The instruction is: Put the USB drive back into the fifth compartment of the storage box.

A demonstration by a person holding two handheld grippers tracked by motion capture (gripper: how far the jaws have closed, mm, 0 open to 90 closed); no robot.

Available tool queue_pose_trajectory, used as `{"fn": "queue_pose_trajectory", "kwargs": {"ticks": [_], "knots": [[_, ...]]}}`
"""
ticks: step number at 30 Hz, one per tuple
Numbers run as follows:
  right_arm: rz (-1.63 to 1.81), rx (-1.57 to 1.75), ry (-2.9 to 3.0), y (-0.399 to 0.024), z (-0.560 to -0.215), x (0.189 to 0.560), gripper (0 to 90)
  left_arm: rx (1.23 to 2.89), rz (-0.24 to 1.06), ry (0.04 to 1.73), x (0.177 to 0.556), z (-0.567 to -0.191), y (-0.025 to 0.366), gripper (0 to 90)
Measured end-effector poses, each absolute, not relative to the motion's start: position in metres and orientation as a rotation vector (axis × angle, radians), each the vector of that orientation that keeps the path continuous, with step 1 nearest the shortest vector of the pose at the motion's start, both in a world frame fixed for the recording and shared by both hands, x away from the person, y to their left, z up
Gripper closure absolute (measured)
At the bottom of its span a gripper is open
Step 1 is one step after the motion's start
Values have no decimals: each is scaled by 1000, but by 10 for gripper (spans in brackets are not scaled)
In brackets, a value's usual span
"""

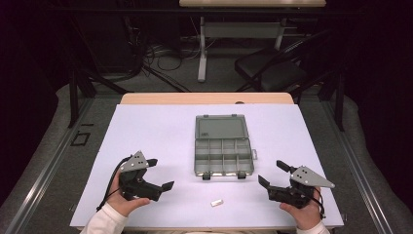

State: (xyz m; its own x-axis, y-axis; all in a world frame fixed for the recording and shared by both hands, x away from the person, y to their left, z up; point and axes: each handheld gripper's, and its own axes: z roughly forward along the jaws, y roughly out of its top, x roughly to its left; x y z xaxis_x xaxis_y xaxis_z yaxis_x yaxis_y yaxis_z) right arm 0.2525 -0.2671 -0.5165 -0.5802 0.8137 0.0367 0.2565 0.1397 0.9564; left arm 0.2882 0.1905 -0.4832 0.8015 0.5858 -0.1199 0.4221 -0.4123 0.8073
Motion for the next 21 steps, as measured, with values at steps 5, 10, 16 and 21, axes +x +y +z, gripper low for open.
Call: {"fn": "queue_pose_trajectory", "kwargs": {"ticks": [5, 10, 16, 21], "knots": [[1453, 1022, 1924, -267, -517, 253, 152, 2094, 211, 751, 292, -478, 187, 11], [1449, 1017, 1933, -266, -517, 252, 152, 2113, 193, 750, 295, -472, 186, 11], [1450, 1018, 1935, -265, -517, 253, 152, 2133, 171, 770, 299, -466, 186, 11], [1449, 1020, 1942, -264, -518, 253, 152, 2150, 170, 770, 301, -461, 184, 15]]}}
